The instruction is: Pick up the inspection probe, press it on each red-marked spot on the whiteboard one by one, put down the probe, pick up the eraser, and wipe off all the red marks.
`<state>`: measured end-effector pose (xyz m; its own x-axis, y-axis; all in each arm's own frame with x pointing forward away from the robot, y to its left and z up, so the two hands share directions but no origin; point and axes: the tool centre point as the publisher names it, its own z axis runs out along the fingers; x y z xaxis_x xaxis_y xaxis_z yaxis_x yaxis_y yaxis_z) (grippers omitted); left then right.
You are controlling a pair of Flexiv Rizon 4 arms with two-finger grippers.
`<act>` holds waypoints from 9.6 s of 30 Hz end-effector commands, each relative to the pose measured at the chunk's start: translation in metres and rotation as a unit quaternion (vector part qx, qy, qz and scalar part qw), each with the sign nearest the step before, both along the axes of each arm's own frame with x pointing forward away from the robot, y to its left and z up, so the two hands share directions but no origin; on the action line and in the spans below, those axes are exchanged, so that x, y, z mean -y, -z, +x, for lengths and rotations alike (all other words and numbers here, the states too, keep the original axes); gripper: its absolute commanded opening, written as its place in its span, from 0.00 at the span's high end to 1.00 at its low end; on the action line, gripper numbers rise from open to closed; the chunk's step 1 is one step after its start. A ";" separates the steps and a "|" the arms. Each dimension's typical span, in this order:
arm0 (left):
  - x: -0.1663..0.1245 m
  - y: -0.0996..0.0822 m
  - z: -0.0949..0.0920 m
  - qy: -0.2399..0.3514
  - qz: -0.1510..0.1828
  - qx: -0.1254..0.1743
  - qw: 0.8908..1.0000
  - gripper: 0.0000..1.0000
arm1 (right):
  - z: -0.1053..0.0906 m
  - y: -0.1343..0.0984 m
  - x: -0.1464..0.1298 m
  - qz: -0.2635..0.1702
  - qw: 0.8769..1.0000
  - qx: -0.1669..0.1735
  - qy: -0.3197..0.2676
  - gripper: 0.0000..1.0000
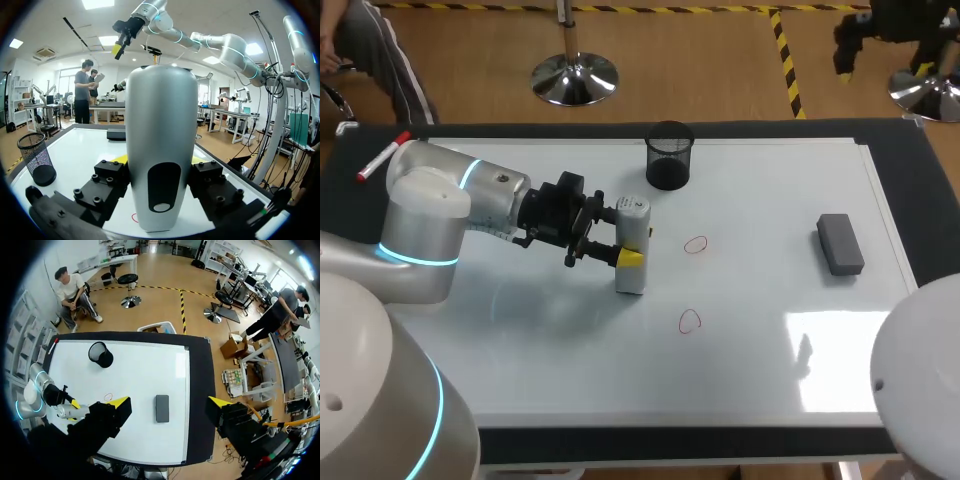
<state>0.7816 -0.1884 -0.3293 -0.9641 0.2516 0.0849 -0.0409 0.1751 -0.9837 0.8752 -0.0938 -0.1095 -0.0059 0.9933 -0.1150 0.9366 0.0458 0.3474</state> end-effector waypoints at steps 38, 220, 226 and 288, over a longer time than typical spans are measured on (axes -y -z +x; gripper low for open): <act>0.000 0.010 -0.002 0.000 -0.002 0.000 1.000 1.00 | -0.064 0.051 -0.011 0.039 0.993 -0.095 0.062 0.00; 0.000 0.010 -0.002 0.000 -0.002 0.000 1.000 1.00 | -0.056 0.297 0.009 0.107 0.980 -0.167 -0.001 0.06; 0.000 0.010 -0.002 0.000 -0.002 0.000 1.000 1.00 | -0.056 0.302 0.010 0.107 0.980 -0.166 0.001 0.24; 0.000 0.010 -0.002 0.000 -0.002 0.000 1.000 1.00 | -0.082 0.267 -0.005 0.082 0.985 -0.154 0.011 1.00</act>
<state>0.7816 -0.1884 -0.3293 -0.9641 0.2517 0.0849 -0.0410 0.1750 -0.9837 0.7932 -0.0882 -0.3776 0.0087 0.9987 0.0512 0.9988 -0.0111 0.0475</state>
